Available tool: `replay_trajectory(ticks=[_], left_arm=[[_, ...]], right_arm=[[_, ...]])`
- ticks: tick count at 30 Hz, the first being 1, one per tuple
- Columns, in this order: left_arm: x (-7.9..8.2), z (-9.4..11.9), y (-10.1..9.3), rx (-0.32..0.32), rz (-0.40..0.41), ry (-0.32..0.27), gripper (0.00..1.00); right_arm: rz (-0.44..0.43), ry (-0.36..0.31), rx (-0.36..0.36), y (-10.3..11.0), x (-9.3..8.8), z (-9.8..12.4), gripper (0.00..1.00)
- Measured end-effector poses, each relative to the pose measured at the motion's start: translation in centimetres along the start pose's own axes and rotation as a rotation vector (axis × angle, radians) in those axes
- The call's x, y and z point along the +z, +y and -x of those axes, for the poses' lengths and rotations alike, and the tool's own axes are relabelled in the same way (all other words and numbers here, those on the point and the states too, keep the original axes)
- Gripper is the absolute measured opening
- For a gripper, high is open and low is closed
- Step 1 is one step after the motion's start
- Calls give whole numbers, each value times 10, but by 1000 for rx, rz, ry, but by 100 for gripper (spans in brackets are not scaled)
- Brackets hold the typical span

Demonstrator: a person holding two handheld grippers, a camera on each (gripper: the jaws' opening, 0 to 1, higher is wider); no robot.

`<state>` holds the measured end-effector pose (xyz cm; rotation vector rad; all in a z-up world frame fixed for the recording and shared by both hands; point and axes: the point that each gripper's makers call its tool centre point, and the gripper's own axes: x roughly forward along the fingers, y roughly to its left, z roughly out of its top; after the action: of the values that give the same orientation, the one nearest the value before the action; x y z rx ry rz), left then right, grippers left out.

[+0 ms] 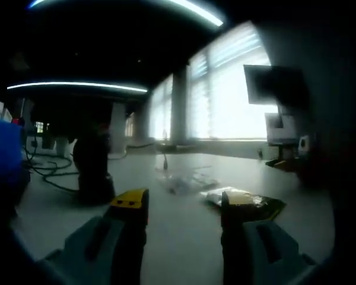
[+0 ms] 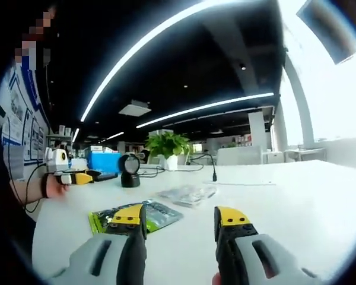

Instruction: Clip sheet goods on table flip sheet goods clip sheet goods scan sheet goods put sheet goods back to table

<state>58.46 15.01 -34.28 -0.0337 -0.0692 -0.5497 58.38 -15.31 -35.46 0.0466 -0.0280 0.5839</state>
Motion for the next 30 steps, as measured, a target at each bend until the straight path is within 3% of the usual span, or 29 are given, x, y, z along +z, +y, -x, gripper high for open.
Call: replay_trajectory(ticks=[4,6,8,10,15,18,22,30], left_arm=[[-1,0,1,5,0,4,42],[-1,0,1,5,-3,4,42],[-1,0,0,1,-5,5,42],[-1,0,0,0,-3,6,42],[-1,-1,-2,-7,-5,7,42],[-1,-1,-4,-15,-7,6,42],[-2,-2,-7,-26,-20,11,42],[-1,-1,-8,-32,-14,6,42]], right_arm=[[-13,-1,0,-2,0,0,45],[28,22,11,1,-4,-3,51],[62,47,5,-1,-7,-3,48],[40,63,1,-3,-9,-2,47],[39,78,-7,-3,-10,-1,54],[21,60,-15,-3,-7,0,55],[29,-18,14,9,9,3,54],[42,2,19,12,5,1,52]])
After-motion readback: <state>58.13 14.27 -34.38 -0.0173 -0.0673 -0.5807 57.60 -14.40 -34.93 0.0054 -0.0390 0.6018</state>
